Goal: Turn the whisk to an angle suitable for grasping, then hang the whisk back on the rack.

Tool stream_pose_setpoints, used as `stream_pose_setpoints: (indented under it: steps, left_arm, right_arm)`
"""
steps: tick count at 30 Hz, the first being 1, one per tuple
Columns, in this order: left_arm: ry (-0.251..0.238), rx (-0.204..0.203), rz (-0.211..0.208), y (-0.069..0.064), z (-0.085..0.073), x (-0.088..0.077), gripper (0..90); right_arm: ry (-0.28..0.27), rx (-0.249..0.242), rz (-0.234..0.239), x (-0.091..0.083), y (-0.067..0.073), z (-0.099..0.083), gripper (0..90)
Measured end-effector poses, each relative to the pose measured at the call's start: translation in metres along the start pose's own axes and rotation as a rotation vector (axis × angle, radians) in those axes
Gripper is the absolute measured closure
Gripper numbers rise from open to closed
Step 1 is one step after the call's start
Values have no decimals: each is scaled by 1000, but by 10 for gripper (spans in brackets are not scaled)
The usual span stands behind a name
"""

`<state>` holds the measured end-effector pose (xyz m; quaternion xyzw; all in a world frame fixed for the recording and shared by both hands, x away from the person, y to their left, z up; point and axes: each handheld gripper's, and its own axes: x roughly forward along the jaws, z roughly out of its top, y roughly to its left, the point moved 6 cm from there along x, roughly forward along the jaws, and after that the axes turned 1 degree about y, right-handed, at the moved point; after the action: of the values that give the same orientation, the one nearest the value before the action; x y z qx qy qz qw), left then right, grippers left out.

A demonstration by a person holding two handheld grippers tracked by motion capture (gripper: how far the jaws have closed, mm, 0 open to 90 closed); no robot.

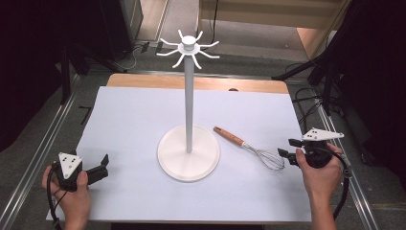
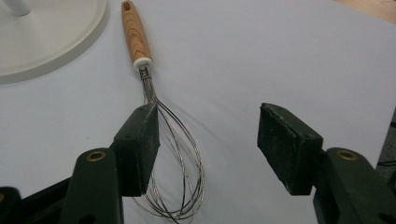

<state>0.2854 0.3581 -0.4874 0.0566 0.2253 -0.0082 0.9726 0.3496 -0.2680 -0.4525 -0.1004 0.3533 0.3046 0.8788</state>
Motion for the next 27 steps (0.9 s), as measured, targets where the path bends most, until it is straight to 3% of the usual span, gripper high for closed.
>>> stream_pose_setpoints:
  steps: [15,27]
  left_arm:
    - [-1,0,2,0,0,0,0]
    - [-2,5,2,0,0,0,0]
  right_arm:
    - [23,-40,8,1,3,5,398]
    - [116,-72,47,16,12,15,408]
